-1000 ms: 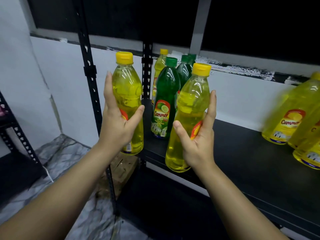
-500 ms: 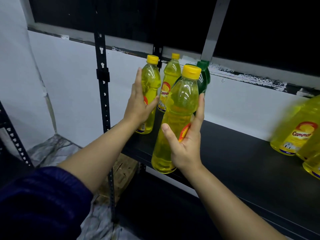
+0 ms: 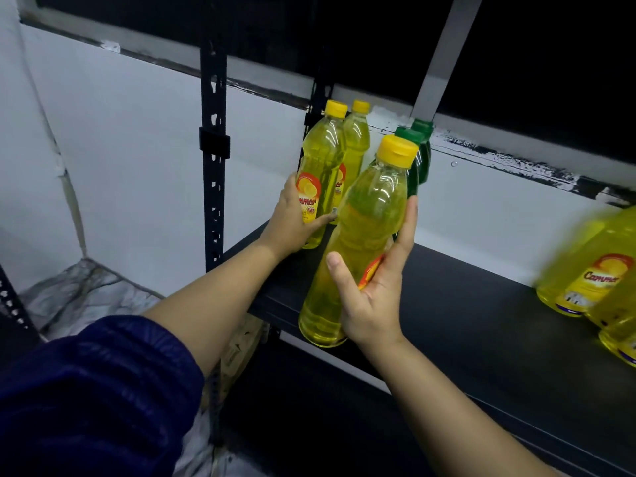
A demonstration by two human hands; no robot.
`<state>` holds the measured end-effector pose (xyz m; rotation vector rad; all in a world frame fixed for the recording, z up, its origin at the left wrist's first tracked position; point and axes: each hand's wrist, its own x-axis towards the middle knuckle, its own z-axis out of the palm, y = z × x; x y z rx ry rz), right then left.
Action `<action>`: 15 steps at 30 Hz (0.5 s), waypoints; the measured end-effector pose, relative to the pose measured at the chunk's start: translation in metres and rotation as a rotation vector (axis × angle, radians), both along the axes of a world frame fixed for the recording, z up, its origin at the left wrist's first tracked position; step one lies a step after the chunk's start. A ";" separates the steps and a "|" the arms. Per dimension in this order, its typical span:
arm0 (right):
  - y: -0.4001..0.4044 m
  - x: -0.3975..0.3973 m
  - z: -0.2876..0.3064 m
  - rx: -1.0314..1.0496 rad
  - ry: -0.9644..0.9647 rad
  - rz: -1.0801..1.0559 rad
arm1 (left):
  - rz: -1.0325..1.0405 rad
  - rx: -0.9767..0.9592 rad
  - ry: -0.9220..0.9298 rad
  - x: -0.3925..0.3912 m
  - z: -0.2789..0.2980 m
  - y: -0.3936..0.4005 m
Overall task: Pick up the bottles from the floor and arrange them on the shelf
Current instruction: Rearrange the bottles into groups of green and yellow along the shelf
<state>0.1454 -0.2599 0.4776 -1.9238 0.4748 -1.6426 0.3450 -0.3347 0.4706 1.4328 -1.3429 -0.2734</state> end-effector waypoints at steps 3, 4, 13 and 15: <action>-0.004 -0.002 0.002 0.007 0.006 -0.018 | -0.005 0.086 -0.006 0.003 0.000 0.007; -0.005 -0.003 0.002 0.009 0.004 -0.020 | 0.001 0.102 -0.012 0.003 0.000 0.009; -0.007 -0.005 0.004 -0.007 0.009 -0.017 | 0.038 0.123 -0.019 -0.005 0.008 0.007; -0.007 -0.005 0.004 -0.009 0.014 -0.020 | 0.041 0.129 -0.023 -0.006 0.008 0.006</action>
